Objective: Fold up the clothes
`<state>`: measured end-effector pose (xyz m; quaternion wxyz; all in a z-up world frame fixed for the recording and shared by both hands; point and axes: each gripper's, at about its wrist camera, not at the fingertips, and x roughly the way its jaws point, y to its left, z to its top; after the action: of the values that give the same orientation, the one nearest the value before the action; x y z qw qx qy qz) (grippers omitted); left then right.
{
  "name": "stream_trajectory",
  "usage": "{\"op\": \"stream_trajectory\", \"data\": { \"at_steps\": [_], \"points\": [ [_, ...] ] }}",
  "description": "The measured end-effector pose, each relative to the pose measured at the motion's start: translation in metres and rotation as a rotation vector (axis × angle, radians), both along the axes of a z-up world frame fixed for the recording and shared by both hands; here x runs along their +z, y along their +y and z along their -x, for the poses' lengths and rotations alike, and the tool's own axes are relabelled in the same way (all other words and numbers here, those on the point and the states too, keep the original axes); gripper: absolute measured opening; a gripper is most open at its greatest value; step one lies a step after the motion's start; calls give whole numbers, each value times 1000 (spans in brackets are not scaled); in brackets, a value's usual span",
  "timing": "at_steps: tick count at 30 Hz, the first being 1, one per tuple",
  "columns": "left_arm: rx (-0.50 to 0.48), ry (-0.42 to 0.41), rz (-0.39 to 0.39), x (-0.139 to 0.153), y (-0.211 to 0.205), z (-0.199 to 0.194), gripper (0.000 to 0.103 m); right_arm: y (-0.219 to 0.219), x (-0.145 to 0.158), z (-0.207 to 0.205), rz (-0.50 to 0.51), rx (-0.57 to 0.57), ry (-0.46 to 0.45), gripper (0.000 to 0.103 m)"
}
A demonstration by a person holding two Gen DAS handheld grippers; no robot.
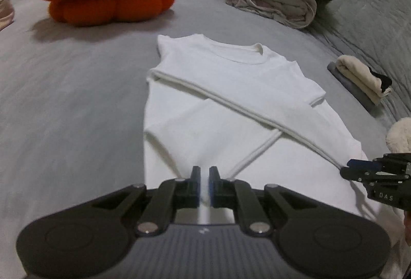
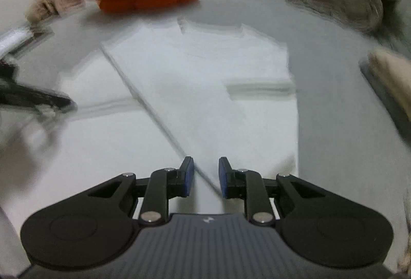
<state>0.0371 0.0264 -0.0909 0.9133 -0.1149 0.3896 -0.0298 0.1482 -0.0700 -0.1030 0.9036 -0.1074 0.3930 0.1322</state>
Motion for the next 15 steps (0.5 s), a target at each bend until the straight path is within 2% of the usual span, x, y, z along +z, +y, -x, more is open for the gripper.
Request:
{"op": "stream_trajectory", "data": {
  "at_steps": [2, 5, 11, 15],
  "points": [
    [13, 24, 10, -2, 0, 14, 13, -2, 3, 9, -9, -43, 8, 21],
    [26, 38, 11, -3, 6, 40, 13, -13, 7, 26, -33, -103, 19, 23],
    [30, 61, 75, -2, 17, 106, 13, -25, 8, 78, -57, -182, 68, 26],
    [50, 68, 111, -1, 28, 129, 12, -42, 12, 111, -122, -263, 98, 25]
  ]
}}
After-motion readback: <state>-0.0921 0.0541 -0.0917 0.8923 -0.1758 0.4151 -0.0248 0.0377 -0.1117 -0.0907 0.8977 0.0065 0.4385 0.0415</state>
